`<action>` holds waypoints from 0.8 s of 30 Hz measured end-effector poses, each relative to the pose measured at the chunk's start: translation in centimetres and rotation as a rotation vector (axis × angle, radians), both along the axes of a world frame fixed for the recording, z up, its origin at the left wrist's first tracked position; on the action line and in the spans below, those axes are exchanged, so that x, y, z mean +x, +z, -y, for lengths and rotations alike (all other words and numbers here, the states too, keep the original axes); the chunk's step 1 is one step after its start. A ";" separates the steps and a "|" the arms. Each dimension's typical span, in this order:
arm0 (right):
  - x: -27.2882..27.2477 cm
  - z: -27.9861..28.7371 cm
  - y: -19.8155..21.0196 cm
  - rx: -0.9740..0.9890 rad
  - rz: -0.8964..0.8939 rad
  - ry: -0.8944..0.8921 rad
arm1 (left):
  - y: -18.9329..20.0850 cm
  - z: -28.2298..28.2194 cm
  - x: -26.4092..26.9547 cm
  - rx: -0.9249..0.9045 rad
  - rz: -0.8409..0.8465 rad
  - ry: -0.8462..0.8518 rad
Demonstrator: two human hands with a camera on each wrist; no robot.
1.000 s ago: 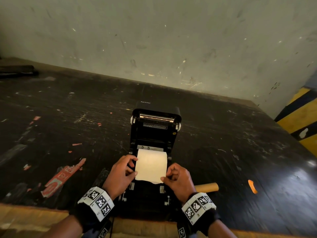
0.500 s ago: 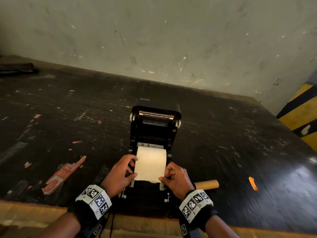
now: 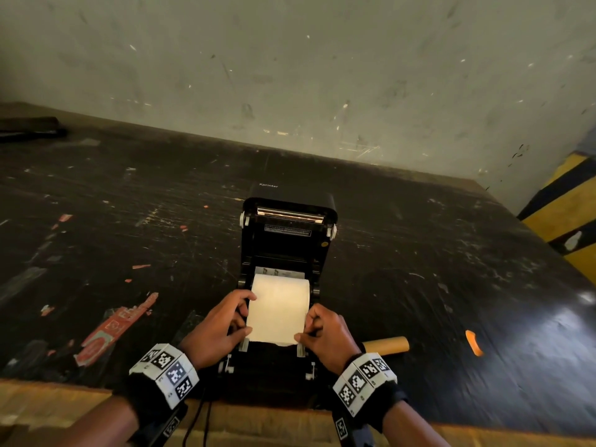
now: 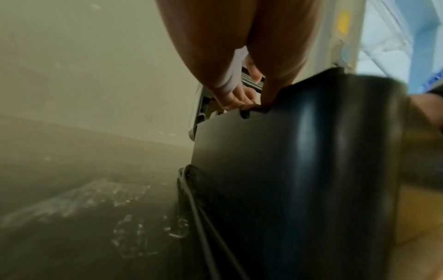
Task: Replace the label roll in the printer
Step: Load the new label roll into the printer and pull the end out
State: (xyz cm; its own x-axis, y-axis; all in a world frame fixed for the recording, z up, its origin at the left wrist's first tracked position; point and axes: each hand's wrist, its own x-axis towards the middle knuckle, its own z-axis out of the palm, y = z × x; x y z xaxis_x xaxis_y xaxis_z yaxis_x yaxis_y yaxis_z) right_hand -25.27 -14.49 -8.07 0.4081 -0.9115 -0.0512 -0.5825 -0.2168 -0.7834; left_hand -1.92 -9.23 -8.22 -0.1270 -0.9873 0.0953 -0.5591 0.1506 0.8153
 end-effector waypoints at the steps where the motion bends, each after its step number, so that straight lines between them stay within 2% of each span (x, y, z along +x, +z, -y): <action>1: -0.1 0.1 0.0 0.007 -0.008 -0.003 | 0.0 0.0 0.0 0.002 0.012 -0.011; 6: -0.4 0.3 0.2 0.072 0.060 -0.013 | 0.0 0.1 -0.1 -0.020 0.035 -0.050; 10: -0.3 0.7 0.3 0.072 -0.015 0.038 | 0.1 0.2 -0.1 -0.006 0.040 -0.029; 15: -0.1 1.2 1.1 0.112 -0.069 0.073 | -0.2 0.1 -0.5 -0.041 -0.043 0.068; 21: -0.3 0.2 0.7 0.161 0.108 -0.009 | 0.4 0.4 0.0 0.047 -0.120 0.021; 24: -0.2 0.0 0.6 0.165 0.098 -0.030 | 0.1 0.3 0.0 0.038 -0.092 0.016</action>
